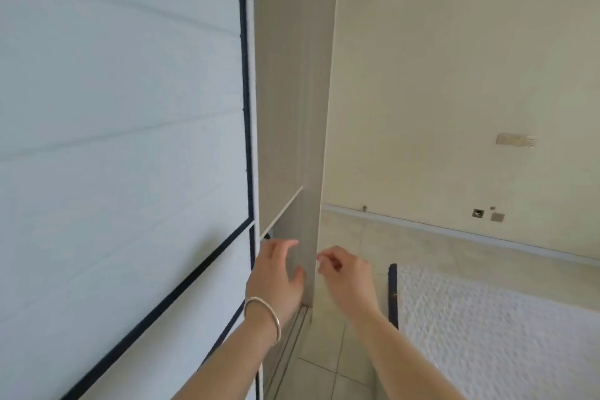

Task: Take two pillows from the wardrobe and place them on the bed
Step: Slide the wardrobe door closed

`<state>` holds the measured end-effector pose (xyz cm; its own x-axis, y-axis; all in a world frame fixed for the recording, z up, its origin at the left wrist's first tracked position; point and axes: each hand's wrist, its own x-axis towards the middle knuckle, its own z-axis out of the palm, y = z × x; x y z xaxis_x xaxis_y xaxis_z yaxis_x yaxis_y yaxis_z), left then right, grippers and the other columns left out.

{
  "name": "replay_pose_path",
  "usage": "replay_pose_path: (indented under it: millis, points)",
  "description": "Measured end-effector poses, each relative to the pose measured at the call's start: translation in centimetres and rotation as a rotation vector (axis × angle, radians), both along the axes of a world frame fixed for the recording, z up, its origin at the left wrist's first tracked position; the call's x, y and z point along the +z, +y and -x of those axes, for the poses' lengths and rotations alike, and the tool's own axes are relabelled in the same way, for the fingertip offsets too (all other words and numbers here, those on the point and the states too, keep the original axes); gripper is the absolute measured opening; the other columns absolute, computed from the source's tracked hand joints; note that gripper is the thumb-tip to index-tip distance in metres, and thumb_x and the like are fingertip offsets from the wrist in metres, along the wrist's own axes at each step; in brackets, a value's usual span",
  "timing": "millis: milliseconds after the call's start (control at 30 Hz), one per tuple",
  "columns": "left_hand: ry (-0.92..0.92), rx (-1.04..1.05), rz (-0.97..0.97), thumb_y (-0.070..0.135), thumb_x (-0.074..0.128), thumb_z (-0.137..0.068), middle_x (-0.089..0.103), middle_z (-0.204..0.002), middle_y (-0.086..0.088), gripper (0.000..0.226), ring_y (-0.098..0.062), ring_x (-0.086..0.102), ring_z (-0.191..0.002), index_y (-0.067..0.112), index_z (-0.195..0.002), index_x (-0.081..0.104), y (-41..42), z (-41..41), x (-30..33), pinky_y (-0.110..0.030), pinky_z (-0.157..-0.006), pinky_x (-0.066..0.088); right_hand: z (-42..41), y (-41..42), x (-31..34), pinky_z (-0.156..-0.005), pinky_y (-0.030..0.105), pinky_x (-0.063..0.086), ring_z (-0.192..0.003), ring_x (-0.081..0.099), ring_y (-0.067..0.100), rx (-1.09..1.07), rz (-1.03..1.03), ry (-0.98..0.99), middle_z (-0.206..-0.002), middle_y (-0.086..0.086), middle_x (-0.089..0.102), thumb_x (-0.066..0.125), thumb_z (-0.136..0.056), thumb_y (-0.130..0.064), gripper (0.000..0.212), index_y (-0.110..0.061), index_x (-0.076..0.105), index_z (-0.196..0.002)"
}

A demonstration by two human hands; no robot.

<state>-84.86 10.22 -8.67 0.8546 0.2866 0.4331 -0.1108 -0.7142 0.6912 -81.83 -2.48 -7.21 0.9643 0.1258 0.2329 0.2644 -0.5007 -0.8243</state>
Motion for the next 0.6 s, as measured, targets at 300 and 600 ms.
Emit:
replay_pose_path:
  millis: [300,600]
  points:
    - [-0.137,0.125,-0.26,0.023,0.053,-0.087,0.041,-0.131,0.006,0.042,-0.009,0.045,-0.112,0.023,-0.129,0.045,4.7,-4.9,1.5,-0.022,-0.086,0.046,-10.0,10.8,8.7,-0.067,0.028,0.049,-0.076,0.063,0.02,0.207,-0.257,-0.131,-0.074,-0.008,0.065,0.048,-0.089,-0.02,0.017,-0.023,0.064,-0.087]
    - [-0.283,0.334,-0.595,0.021,0.068,-0.066,0.056,-0.125,-0.011,0.053,-0.024,0.036,-0.126,0.018,-0.115,0.046,5.4,-12.6,1.5,-0.045,-0.109,0.034,-17.4,14.8,10.4,-0.081,0.027,0.038,-0.098,0.051,0.013,0.435,-0.191,-0.062,-0.11,-0.008,0.05,0.049,-0.086,-0.053,0.05,-0.023,0.043,-0.125]
